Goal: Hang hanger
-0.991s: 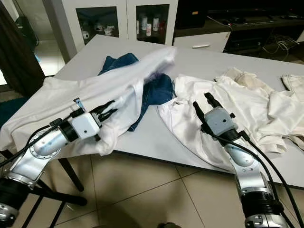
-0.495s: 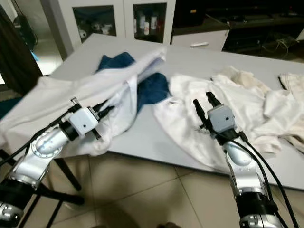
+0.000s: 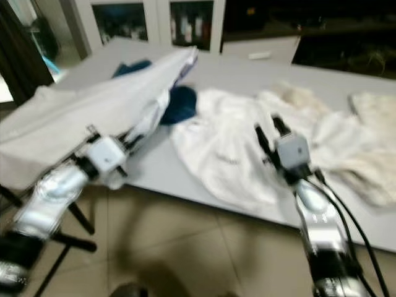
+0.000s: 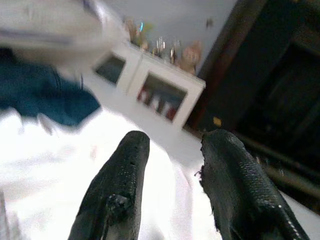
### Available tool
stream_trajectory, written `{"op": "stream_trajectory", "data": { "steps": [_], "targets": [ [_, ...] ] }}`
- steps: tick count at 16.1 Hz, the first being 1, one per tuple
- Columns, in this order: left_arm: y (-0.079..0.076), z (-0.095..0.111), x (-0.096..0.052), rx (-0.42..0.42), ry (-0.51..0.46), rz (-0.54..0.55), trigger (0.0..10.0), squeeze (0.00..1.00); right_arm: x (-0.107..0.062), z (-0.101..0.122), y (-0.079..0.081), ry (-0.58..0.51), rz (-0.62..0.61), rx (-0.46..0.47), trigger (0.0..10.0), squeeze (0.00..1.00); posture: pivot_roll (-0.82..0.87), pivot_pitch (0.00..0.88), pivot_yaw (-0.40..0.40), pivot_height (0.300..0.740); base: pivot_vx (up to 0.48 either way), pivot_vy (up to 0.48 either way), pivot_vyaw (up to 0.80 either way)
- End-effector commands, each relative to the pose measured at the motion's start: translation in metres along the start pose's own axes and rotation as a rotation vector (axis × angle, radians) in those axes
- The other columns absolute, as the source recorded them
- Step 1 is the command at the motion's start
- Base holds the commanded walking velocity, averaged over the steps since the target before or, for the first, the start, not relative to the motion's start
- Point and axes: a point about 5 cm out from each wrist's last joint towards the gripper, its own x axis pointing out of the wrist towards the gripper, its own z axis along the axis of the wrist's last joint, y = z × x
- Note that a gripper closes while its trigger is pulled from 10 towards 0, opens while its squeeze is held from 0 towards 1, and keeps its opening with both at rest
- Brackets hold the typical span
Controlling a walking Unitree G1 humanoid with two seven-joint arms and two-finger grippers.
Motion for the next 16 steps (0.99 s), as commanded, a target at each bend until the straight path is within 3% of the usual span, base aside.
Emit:
{"op": "stream_trajectory", "data": {
  "steps": [1,11,16],
  "targets": [
    [0.010,0.008,0.002,0.045,-0.032,0.012,10.0,0.00,0.006,0.010,-0.002,-0.045,-0.004,0.000,10.0,0.00,0.12,0.000,0.006,0.740,0.000,0.000,0.00],
    [0.019,-0.002,-0.005,0.127,0.020,-0.049,10.0,0.00,0.010,0.015,-0.009,-0.051,0.010,-0.109,10.0,0.00,0.13,0.000,-0.003,0.740,0.000,0.000,0.00],
    [0.043,-0.010,-0.022,0.257,0.077,-0.153,10.0,0.00,0.018,0.018,-0.011,-0.054,0.078,-0.270,10.0,0.00,0.13,0.000,-0.009,0.740,0.000,0.000,0.00]
  ]
}}
